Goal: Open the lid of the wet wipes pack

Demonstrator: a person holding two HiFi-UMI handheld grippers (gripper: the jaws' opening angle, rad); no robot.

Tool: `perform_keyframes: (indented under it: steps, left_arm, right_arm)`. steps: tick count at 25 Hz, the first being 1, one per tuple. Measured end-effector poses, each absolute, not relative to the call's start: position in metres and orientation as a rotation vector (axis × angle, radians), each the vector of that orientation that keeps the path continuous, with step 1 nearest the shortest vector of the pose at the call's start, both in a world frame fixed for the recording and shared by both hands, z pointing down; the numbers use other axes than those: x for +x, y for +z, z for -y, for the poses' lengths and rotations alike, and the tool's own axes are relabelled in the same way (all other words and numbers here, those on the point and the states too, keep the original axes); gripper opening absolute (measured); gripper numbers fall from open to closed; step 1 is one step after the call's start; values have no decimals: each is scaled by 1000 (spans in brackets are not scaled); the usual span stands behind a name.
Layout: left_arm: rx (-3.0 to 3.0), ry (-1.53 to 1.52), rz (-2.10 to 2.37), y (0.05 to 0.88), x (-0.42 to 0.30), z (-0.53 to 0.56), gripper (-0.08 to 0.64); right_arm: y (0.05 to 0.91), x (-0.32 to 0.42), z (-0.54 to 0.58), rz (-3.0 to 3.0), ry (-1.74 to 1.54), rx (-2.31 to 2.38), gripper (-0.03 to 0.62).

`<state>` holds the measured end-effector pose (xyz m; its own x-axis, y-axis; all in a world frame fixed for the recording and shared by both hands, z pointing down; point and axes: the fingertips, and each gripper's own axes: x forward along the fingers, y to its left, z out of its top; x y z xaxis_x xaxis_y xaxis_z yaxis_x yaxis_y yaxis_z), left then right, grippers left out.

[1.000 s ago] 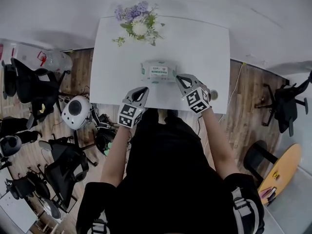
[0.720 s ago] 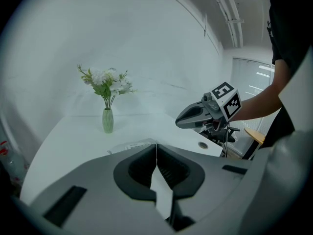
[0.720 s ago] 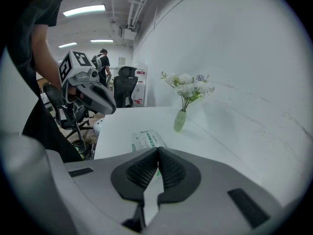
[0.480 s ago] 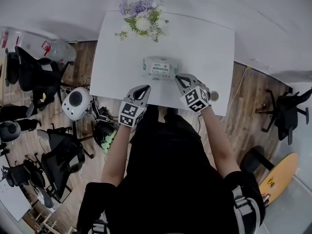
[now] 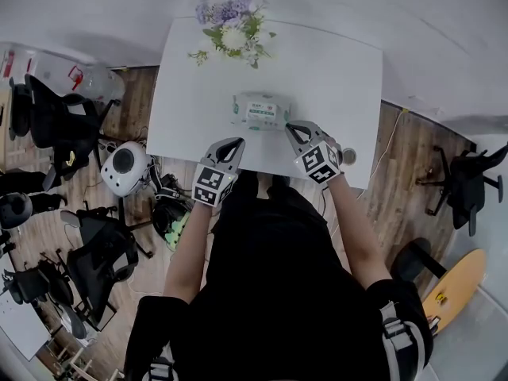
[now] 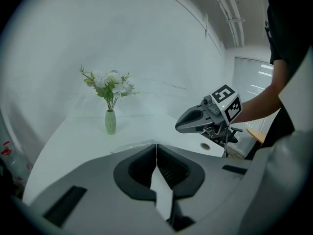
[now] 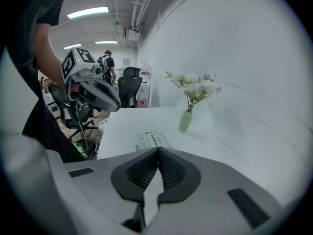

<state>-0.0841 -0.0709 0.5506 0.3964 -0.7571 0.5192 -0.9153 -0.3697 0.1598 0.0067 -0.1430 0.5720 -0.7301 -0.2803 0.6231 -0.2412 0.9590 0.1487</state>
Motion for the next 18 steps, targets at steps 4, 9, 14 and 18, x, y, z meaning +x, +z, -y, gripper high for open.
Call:
perform_keyframes:
  steps: [4, 9, 14, 18]
  left_arm:
    - [2243, 502, 1442, 546, -83, 72, 25]
    - [2251, 500, 1446, 542, -82, 71, 25]
    - [2254, 502, 1457, 538, -81, 69, 25]
    - [2252, 506, 1463, 535, -80, 66, 25]
  right_arm:
    - [572, 12, 141, 2412, -74, 372, 14]
    - [571, 18, 139, 2414, -54, 387, 14]
    - [567, 23, 136, 2423, -47, 398, 14]
    - [564, 26, 134, 2427, -43, 409, 14]
